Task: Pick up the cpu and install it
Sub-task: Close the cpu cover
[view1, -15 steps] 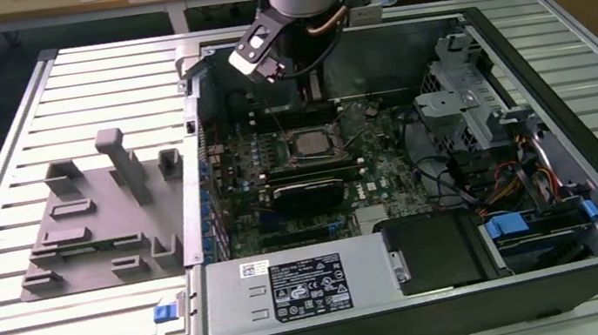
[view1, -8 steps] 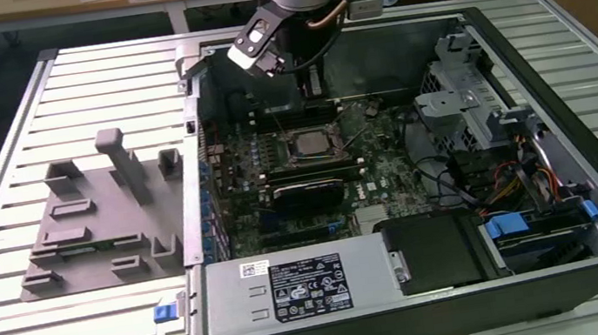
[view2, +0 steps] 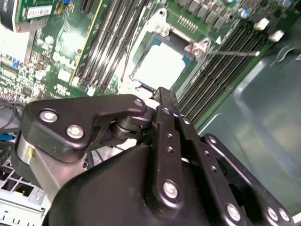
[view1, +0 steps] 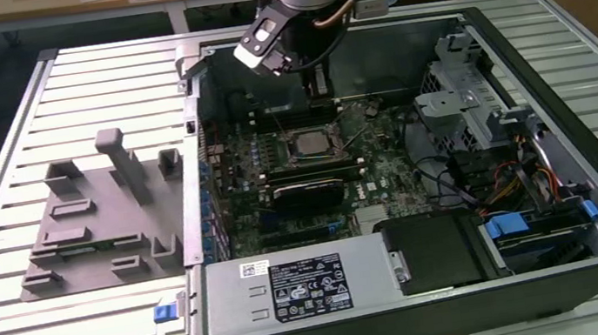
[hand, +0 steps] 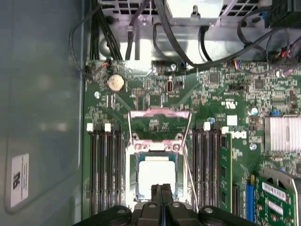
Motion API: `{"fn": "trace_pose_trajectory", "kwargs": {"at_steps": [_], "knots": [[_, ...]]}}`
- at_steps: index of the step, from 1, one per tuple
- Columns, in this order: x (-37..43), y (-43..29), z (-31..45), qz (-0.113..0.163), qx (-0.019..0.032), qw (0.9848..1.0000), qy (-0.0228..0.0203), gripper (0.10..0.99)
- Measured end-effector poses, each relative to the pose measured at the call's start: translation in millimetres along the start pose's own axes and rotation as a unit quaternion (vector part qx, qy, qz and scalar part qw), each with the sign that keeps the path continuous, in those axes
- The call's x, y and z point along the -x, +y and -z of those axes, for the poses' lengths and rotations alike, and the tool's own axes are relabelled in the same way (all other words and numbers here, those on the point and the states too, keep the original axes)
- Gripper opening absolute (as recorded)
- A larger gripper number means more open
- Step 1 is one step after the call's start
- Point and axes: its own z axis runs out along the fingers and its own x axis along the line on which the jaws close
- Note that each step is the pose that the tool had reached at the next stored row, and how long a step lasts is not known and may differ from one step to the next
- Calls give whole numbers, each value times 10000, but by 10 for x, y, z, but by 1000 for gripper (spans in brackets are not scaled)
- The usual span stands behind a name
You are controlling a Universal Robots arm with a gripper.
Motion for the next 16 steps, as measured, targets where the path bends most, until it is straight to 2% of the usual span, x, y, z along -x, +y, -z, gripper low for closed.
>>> {"fn": "trace_pose_trajectory", "kwargs": {"at_steps": [9,16], "knots": [[-1,304,-10,0,0,10000,0,106],[-3,506,-18,0,0,10000,0,106]]}}
